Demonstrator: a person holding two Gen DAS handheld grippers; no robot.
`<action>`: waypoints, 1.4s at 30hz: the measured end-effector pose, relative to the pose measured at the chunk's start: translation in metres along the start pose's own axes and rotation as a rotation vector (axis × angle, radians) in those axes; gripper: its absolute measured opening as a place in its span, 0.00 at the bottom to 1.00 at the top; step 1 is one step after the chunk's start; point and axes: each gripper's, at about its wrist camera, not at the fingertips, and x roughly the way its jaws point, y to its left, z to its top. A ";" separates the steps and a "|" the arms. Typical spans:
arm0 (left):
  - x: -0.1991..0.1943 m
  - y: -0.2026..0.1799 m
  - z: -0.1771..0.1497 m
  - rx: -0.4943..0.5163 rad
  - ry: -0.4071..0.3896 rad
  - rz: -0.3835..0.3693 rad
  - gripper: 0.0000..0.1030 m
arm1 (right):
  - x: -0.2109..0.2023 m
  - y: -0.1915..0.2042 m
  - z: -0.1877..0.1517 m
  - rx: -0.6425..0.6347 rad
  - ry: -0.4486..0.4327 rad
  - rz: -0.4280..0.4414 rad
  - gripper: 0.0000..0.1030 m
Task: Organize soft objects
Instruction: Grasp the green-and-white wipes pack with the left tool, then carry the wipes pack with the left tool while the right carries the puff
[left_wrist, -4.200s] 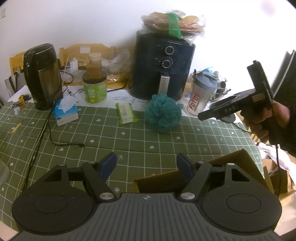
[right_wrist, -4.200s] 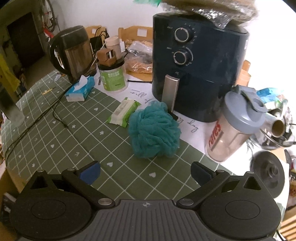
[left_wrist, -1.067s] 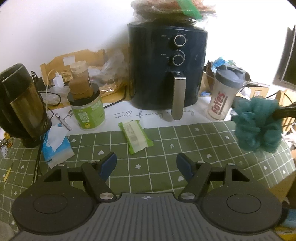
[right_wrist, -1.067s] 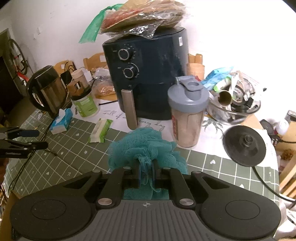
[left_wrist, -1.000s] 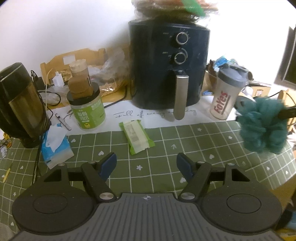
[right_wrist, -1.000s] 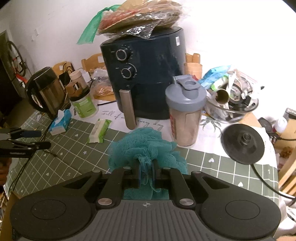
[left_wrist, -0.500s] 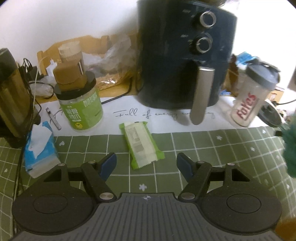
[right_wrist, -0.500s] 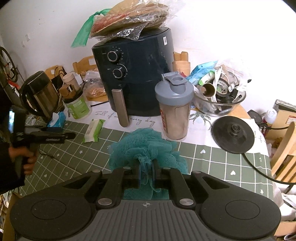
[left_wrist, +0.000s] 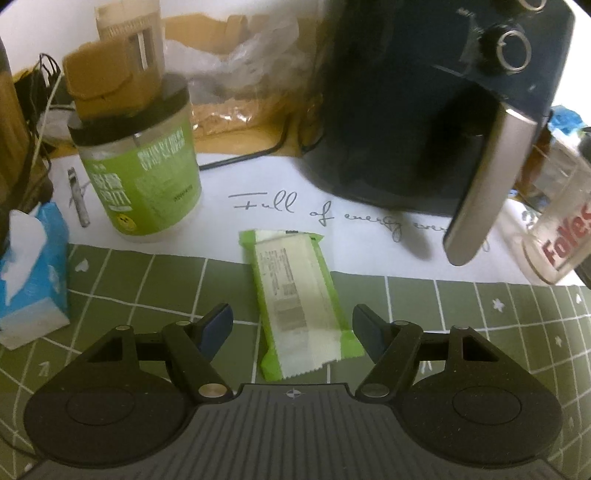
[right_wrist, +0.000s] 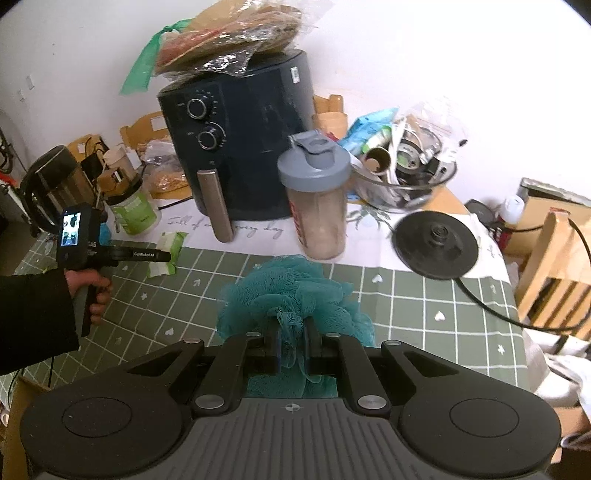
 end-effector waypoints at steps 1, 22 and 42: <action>0.003 0.000 0.000 -0.003 0.006 0.004 0.69 | -0.001 -0.001 -0.002 0.005 0.001 -0.004 0.13; -0.015 0.004 -0.014 -0.035 0.123 -0.017 0.44 | -0.016 -0.007 -0.014 0.022 -0.019 -0.002 0.13; -0.110 0.002 -0.032 -0.066 0.024 -0.025 0.44 | -0.024 -0.001 -0.008 -0.041 -0.035 0.073 0.13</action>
